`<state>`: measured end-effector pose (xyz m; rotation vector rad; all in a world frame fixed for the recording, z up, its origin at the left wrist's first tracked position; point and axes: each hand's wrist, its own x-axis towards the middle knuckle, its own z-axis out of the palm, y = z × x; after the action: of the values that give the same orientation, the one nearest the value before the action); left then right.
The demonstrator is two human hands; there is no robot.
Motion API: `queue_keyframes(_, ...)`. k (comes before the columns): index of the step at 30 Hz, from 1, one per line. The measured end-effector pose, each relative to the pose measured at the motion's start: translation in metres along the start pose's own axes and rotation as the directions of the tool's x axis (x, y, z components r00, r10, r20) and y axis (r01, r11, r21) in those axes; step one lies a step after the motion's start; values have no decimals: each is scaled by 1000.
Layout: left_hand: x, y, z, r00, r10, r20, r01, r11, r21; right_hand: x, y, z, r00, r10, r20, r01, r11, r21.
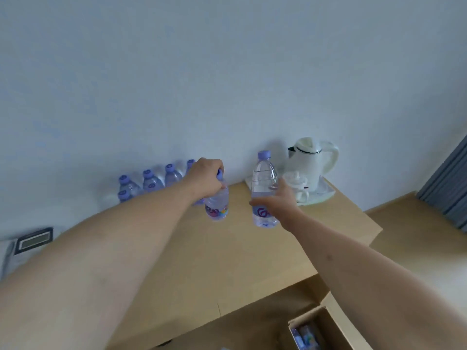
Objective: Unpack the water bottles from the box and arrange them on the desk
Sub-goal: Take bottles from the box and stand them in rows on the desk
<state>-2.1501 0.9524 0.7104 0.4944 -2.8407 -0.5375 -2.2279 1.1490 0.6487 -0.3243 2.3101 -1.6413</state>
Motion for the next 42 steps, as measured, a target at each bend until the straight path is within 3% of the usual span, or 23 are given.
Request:
queue_keyframes(9, -12, -102, 5, 987, -162, -15, 162, 987, 6, 36, -8, 116, 968, -44, 246, 132, 925, -355)
queue_keyframes(17, 12, -128, 16, 958, -287, 5, 281, 943, 178, 73, 11, 181, 952, 23, 305, 112, 901, -418)
queue_keyframes(29, 40, -129, 5, 943, -331, 38, 320, 932, 172, 102, 20, 215, 946, 1, 323, 150, 884, -442)
queue_keyframes(35, 42, -132, 3, 928, -367, 69, 346, 915, 208, 106, 24, 227, 943, 40, 332, 98, 916, -388)
queue_keyframes(39, 40, -136, 5, 937, -343, 61, 324, 923, 208, 106, 27, 226, 929, -7, 370, 168, 898, -407)
queue_keyframes(42, 35, -136, 9, 949, -315, 29, 303, 931, 201, 107, 26, 220, 921, 41, 387, 144, 888, -436)
